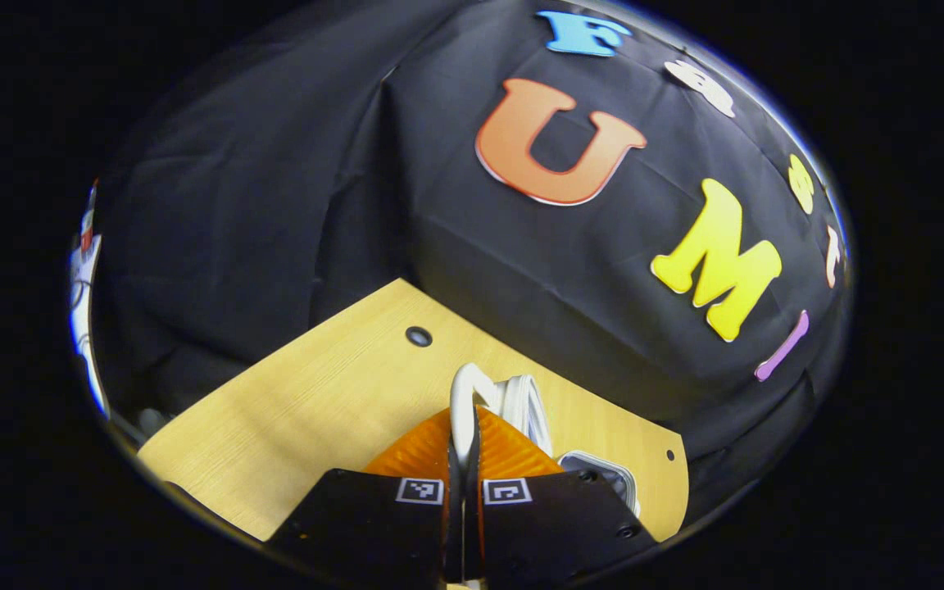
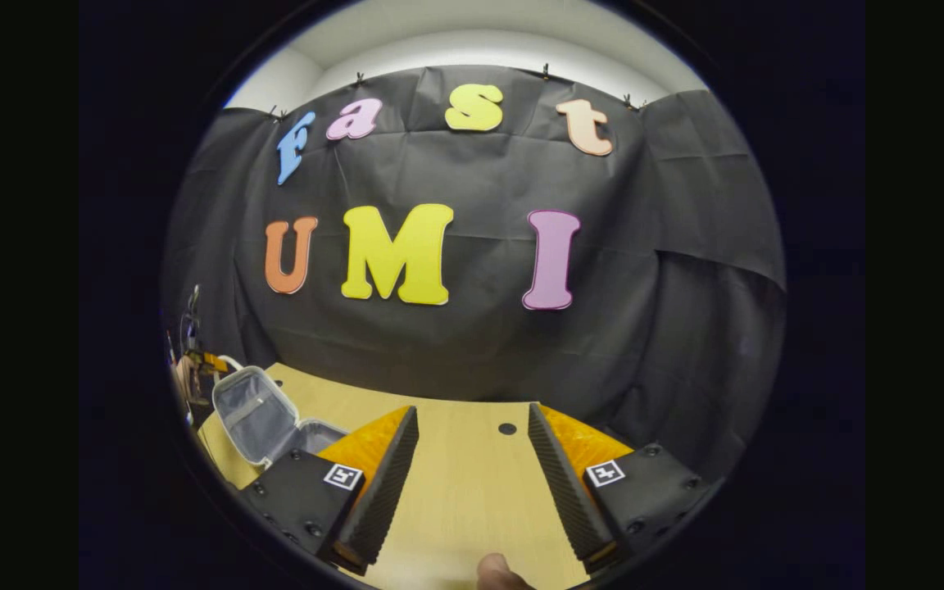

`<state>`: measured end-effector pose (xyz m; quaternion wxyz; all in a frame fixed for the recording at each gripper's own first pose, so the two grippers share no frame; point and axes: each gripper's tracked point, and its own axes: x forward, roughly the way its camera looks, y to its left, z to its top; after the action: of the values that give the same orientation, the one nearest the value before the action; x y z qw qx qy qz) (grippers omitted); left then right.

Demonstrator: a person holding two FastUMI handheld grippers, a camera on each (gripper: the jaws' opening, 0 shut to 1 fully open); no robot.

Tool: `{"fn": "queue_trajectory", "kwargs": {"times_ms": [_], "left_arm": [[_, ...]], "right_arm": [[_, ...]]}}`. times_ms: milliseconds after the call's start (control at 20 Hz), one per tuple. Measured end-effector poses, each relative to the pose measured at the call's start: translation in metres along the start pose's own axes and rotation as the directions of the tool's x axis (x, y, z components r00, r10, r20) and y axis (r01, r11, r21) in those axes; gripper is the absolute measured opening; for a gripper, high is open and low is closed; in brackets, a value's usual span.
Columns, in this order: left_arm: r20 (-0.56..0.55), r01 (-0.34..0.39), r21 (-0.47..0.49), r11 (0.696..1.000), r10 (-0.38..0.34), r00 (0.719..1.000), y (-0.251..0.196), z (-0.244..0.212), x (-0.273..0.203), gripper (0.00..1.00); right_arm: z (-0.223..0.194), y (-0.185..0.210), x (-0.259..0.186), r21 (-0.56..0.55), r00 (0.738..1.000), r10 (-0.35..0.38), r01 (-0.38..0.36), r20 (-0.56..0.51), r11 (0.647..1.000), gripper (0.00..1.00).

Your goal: First open the suitcase, pack the skin care products into it, and then close the suitcase.

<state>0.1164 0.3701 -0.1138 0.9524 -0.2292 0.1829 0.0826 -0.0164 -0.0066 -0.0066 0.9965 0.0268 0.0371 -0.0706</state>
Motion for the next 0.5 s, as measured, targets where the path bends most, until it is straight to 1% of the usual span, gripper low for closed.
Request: {"fn": "queue_trajectory", "kwargs": {"times_ms": [150, 250, 350, 400, 500], "left_arm": [[0.05, 0.006, 0.138, 0.99, -0.013, 0.999, -0.055, 0.006, -0.017, 0.04], [0.084, -0.008, 0.241, 0.97, -0.013, 0.996, -0.09, -0.001, -0.029, 0.04], [0.113, -0.013, 0.317, 0.948, -0.024, 0.993, -0.128, -0.014, -0.039, 0.04], [0.124, -0.013, 0.337, 0.941, -0.03, 0.992, -0.144, -0.022, -0.043, 0.04], [0.135, 0.019, 0.326, 0.945, -0.067, 0.989, -0.178, -0.037, -0.048, 0.04]], "right_arm": [[-0.005, -0.014, 0.005, 0.011, 1.0, 0.02, -0.02, -0.002, 1.0, 0.81], [-0.009, -0.023, 0.008, 0.019, 0.999, 0.035, -0.035, -0.009, 0.999, 0.8], [-0.012, -0.032, 0.014, 0.018, 0.999, 0.043, -0.043, -0.012, 0.999, 0.81], [-0.013, -0.036, 0.016, 0.021, 0.999, 0.049, -0.049, -0.014, 0.999, 0.81], [-0.017, -0.045, 0.021, 0.023, 0.998, 0.056, -0.055, -0.024, 0.998, 0.8]]}}
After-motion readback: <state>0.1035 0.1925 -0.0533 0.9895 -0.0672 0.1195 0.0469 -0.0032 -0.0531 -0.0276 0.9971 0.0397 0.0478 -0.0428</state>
